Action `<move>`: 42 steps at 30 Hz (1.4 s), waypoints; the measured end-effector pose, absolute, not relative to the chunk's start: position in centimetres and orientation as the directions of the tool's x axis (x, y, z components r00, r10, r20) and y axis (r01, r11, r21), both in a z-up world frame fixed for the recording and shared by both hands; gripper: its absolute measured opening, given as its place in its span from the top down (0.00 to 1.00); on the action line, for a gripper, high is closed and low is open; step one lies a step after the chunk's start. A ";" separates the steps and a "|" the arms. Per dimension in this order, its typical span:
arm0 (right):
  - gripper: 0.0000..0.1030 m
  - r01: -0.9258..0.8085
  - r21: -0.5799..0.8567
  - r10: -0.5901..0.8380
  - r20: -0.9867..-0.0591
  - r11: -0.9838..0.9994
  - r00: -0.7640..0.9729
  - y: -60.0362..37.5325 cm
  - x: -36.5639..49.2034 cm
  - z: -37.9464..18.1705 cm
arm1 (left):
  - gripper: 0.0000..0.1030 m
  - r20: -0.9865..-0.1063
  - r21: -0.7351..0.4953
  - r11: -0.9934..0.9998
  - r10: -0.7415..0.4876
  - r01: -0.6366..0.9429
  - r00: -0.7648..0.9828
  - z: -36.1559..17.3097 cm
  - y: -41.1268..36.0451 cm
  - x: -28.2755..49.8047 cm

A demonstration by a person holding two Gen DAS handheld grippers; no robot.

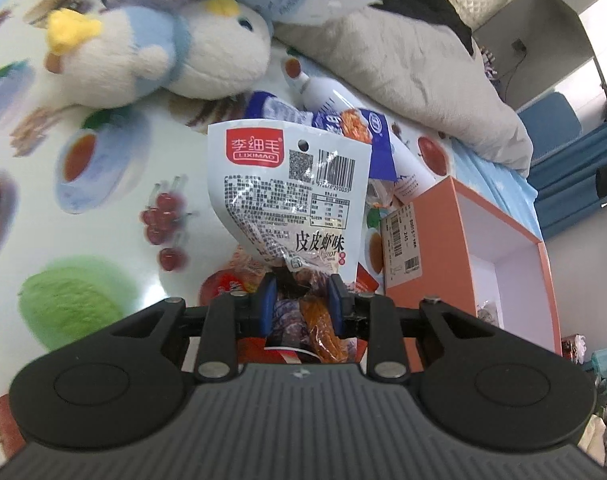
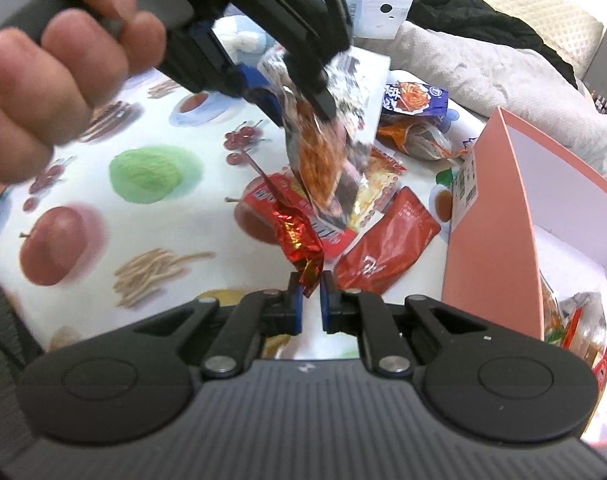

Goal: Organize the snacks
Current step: 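Lift the white bag and red candy with both tools toward the pink box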

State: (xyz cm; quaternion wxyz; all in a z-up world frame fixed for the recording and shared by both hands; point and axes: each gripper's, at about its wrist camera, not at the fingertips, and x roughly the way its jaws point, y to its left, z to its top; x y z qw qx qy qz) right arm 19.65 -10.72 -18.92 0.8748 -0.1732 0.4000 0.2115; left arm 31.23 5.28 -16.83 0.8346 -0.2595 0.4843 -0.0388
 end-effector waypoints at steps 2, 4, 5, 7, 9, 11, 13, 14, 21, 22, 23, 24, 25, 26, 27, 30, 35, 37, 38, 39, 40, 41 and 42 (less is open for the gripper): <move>0.89 -0.509 -0.129 0.233 -0.776 0.851 0.586 -10.7 19.0 -18.8 | 0.70 -0.784 -0.467 0.863 -0.304 -0.192 0.542 -16.2 6.0 30.1; 0.89 -0.504 -0.107 0.241 -0.782 0.857 0.575 -10.8 18.4 -18.7 | 0.70 -0.782 -0.463 0.863 -0.291 -0.201 0.551 -15.7 6.5 28.9; 0.89 -0.500 -0.103 0.239 -0.784 0.860 0.573 -10.8 18.1 -18.6 | 0.70 -0.783 -0.457 0.866 -0.283 -0.202 0.554 -15.6 6.6 28.3; 0.89 -0.489 -0.099 0.233 -0.786 0.867 0.573 -10.9 17.6 -18.6 | 0.70 -0.786 -0.443 0.873 -0.268 -0.205 0.557 -15.4 6.9 27.2; 0.90 -0.474 -0.087 0.230 -0.789 0.876 0.570 -11.2 16.9 -18.5 | 0.70 -0.787 -0.443 0.872 -0.265 -0.211 0.558 -15.4 7.2 26.0; 0.90 -0.459 -0.070 0.230 -0.793 0.886 0.564 -11.5 16.4 -18.5 | 0.70 -0.788 -0.437 0.873 -0.256 -0.216 0.560 -15.3 7.5 24.9; 0.90 -0.447 -0.053 0.232 -0.796 0.893 0.558 -11.8 16.1 -18.5 | 0.70 -0.789 -0.428 0.877 -0.246 -0.217 0.563 -15.2 7.7 23.7; 0.90 -0.442 -0.050 0.231 -0.797 0.895 0.558 -11.9 15.9 -18.5 | 0.70 -0.789 -0.426 0.878 -0.243 -0.218 0.564 -15.2 7.7 23.2; 0.90 -0.382 0.012 0.237 -0.802 0.924 0.549 -13.2 15.1 -18.5 | 0.70 -0.800 -0.380 0.902 -0.211 -0.203 0.561 -15.3 7.8 19.7; 0.90 -0.371 0.023 0.239 -0.802 0.928 0.547 -13.4 15.1 -18.5 | 0.70 -0.804 -0.371 0.907 -0.207 -0.199 0.558 -15.5 7.7 19.4; 0.90 -0.358 0.035 0.241 -0.801 0.933 0.548 -13.6 15.0 -18.4 | 0.70 -0.808 -0.355 0.915 -0.197 -0.191 0.556 -15.6 7.5 19.1; 0.90 -0.348 0.046 0.244 -0.799 0.936 0.549 -13.9 15.0 -18.3 | 0.70 -0.812 -0.336 0.924 -0.187 -0.181 0.553 -15.9 7.2 18.8; 0.90 -0.339 0.059 0.249 -0.797 0.939 0.550 -14.0 15.0 -18.2 | 0.70 -0.816 -0.327 0.928 -0.184 -0.176 0.548 -16.1 7.0 18.6; 0.90 -0.331 0.068 0.252 -0.794 0.941 0.553 -14.2 15.0 -18.1 | 0.70 -0.820 -0.323 0.931 -0.187 -0.168 0.540 -16.5 6.8 18.4; 0.90 -0.322 0.070 0.249 -0.791 0.944 0.558 -14.3 15.0 -18.0 | 0.70 -0.826 -0.319 0.933 -0.189 -0.164 0.531 -16.8 6.6 18.3; 0.90 -0.300 0.085 0.249 -0.786 0.950 0.566 -14.7 14.9 -17.7 | 0.70 -0.840 -0.302 0.942 -0.190 -0.147 0.508 -17.8 5.9 18.2; 0.90 -0.262 0.116 0.250 -0.784 0.958 0.568 -15.5 15.0 -17.5 | 0.70 -0.855 -0.280 0.953 -0.192 -0.117 0.483 -18.8 5.0 18.4; 0.90 -0.255 0.127 0.255 -0.778 0.959 0.574 -15.7 15.2 -17.2 | 0.70 -0.853 -0.281 0.953 -0.195 -0.112 0.485 -18.5 4.8 18.6; 0.90 -0.252 0.128 0.255 -0.775 0.959 0.578 -15.8 15.3 -17.0 | 0.70 -0.850 -0.279 0.954 -0.194 -0.107 0.489 -18.2 4.7 18.7; 0.90 -0.250 0.130 0.256 -0.771 0.959 0.583 -15.9 15.3 -16.7 | 0.70 -0.847 -0.279 0.955 -0.194 -0.102 0.495 -17.9 4.6 18.8; 0.90 -0.250 0.131 0.258 -0.766 0.959 0.589 -16.0 15.4 -16.4 | 0.70 -0.844 -0.279 0.955 -0.194 -0.100 0.499 -17.6 4.5 18.9; 0.90 -0.248 0.131 0.258 -0.761 0.960 0.595 -16.0 15.5 -16.1 | 0.70 -0.842 -0.282 0.954 -0.196 -0.100 0.503 -17.2 4.4 19.1; 0.90 -0.248 0.129 0.257 -0.756 0.960 0.602 -16.1 15.7 -15.7 | 0.70 -0.839 -0.286 0.953 -0.201 -0.097 0.505 -16.9 4.3 19.2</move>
